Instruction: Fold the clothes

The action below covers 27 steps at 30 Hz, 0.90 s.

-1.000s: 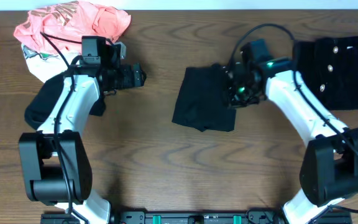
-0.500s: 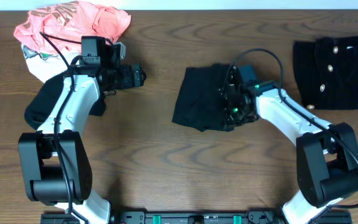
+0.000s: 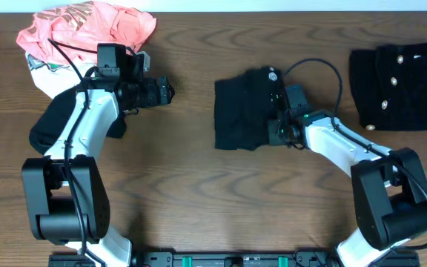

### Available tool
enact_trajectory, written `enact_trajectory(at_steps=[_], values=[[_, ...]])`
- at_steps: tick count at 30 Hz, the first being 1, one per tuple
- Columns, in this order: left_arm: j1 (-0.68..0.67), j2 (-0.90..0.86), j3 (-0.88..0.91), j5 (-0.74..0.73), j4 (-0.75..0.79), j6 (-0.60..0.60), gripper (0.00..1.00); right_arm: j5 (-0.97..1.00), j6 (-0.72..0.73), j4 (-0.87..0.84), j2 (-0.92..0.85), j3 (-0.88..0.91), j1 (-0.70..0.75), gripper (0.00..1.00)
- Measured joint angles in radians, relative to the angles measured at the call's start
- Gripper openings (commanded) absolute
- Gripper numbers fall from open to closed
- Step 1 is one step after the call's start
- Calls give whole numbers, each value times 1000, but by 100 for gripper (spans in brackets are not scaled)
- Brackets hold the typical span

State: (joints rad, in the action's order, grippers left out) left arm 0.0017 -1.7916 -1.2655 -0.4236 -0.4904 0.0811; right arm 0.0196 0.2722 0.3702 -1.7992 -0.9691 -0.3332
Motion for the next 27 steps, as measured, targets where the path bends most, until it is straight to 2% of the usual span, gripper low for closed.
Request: enact_trajectory(at_steps=[6, 15, 18, 21, 22, 24, 26, 27], values=[[0, 0, 0, 0, -11, 0, 95, 137, 10, -177, -44, 7, 58, 1], [0, 0, 0, 0, -18, 0, 95, 164, -31, -529, -171, -1, 198, 4], [0, 0, 0, 0, -18, 0, 95, 154, -64, -561, -191, -19, 233, 7], [0, 0, 0, 0, -18, 0, 95, 139, -99, -510, -209, -80, 267, 7], [0, 0, 0, 0, -18, 0, 95, 133, -105, -472, -214, -108, 277, 11], [0, 0, 0, 0, -18, 0, 95, 121, -113, -383, -219, -179, 291, 24], [0, 0, 0, 0, -19, 0, 95, 100, -122, -251, -219, -270, 297, 57], [0, 0, 0, 0, -19, 0, 95, 82, -127, -184, -219, -318, 296, 70]])
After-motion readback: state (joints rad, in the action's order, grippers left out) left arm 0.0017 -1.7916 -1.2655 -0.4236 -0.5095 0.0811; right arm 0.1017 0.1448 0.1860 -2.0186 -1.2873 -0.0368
